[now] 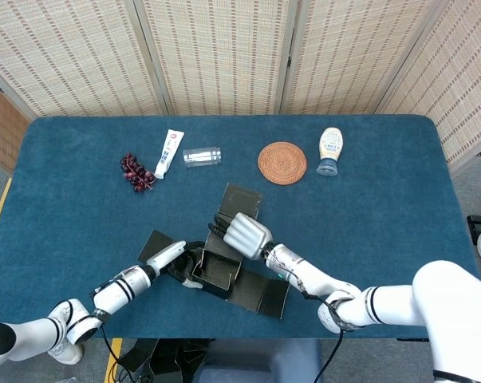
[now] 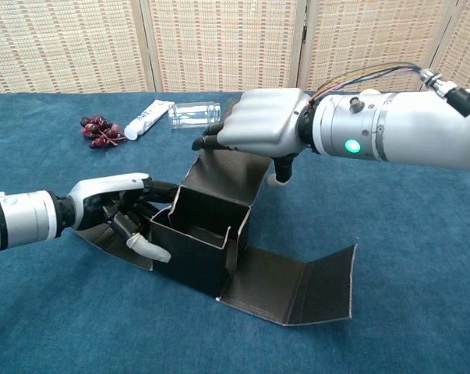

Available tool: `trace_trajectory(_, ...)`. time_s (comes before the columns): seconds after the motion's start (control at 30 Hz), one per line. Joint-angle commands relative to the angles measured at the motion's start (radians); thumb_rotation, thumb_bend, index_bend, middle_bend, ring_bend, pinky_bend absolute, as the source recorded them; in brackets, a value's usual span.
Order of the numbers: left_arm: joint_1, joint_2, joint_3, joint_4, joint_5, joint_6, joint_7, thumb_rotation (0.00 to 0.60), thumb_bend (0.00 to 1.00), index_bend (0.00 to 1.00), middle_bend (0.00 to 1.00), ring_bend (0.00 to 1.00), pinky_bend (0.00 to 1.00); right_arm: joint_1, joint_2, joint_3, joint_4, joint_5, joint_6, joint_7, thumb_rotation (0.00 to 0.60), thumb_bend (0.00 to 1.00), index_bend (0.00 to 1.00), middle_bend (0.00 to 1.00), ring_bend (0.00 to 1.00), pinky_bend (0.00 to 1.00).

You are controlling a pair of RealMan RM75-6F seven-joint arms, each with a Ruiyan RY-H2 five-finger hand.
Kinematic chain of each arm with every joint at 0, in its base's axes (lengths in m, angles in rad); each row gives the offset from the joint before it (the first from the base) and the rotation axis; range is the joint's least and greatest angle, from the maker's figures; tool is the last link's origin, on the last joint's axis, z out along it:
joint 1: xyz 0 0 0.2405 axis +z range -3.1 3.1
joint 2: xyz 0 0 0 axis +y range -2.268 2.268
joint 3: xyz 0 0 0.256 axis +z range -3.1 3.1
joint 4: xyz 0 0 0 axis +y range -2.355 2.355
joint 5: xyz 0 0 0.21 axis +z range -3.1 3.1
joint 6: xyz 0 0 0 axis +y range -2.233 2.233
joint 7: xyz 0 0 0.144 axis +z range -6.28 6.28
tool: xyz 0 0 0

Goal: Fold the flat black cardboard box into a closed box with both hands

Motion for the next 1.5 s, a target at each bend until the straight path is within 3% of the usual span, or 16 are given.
trace_trajectory(0.03, 0.006, 0.001, 0.002, 0.0, -0.003, 0.006, -0.001, 0.6, 0.1, 0.28, 0.28, 0.6, 0.78, -0.026, 0.037, 0.023, -0.036, -0.033, -0.007, 0.094, 0.6, 0.24, 0.0, 0.07, 0.73, 0.92)
trace_trajectory(0.3, 0.028, 0.019, 0.007, -0.011, -0.012, 0.026, -0.01, 0.6, 0.1, 0.29, 0.28, 0.59, 0.78, -0.114, 0.123, 0.05, -0.125, -0.169, 0.059, 0.331, 0.6, 0.24, 0.0, 0.06, 0.73, 0.92)
trace_trajectory(0.53, 0.041, 0.05, 0.001, -0.027, -0.03, 0.028, -0.065, 0.6, 0.1, 0.29, 0.28, 0.58, 0.78, -0.231, 0.21, 0.038, -0.191, -0.307, 0.174, 0.544, 0.6, 0.24, 0.0, 0.07, 0.73, 0.92)
trace_trajectory(0.87, 0.051, 0.153, -0.005, -0.092, -0.035, 0.045, -0.197, 0.6, 0.1, 0.29, 0.28, 0.58, 0.78, -0.391, 0.265, 0.019, -0.178, -0.424, 0.347, 0.717, 0.6, 0.24, 0.0, 0.1, 0.72, 0.92)
trace_trajectory(0.97, 0.052, 0.196, -0.006, -0.124, -0.031, 0.052, -0.261, 0.6, 0.1, 0.29, 0.28, 0.58, 0.78, -0.438, 0.256, 0.014, -0.151, -0.437, 0.391, 0.749, 0.6, 0.12, 0.0, 0.11, 0.7, 0.92)
trace_trajectory(1.07, 0.049, 0.238, -0.007, -0.153, -0.027, 0.054, -0.339, 0.6, 0.1, 0.29, 0.28, 0.58, 0.78, -0.477, 0.226, 0.016, -0.112, -0.45, 0.43, 0.778, 0.6, 0.0, 0.0, 0.11, 0.62, 0.89)
trace_trajectory(1.3, 0.036, 0.299, -0.01, -0.202, -0.018, 0.048, -0.438, 0.6, 0.1, 0.28, 0.28, 0.58, 0.78, -0.512, 0.121, 0.027, -0.021, -0.482, 0.457, 0.796, 0.6, 0.0, 0.0, 0.01, 0.41, 0.76)
trace_trajectory(1.37, 0.027, 0.317, -0.014, -0.223, -0.018, 0.039, -0.458, 0.6, 0.09, 0.28, 0.28, 0.57, 0.78, -0.511, 0.079, 0.032, 0.011, -0.498, 0.451, 0.788, 0.6, 0.0, 0.0, 0.0, 0.26, 0.65)
trace_trajectory(1.5, 0.016, 0.345, -0.023, -0.278, -0.024, 0.026, -0.453, 0.6, 0.1, 0.27, 0.28, 0.58, 0.78, -0.505, -0.024, 0.056, 0.083, -0.532, 0.469, 0.785, 0.6, 0.0, 0.0, 0.0, 0.13, 0.52)
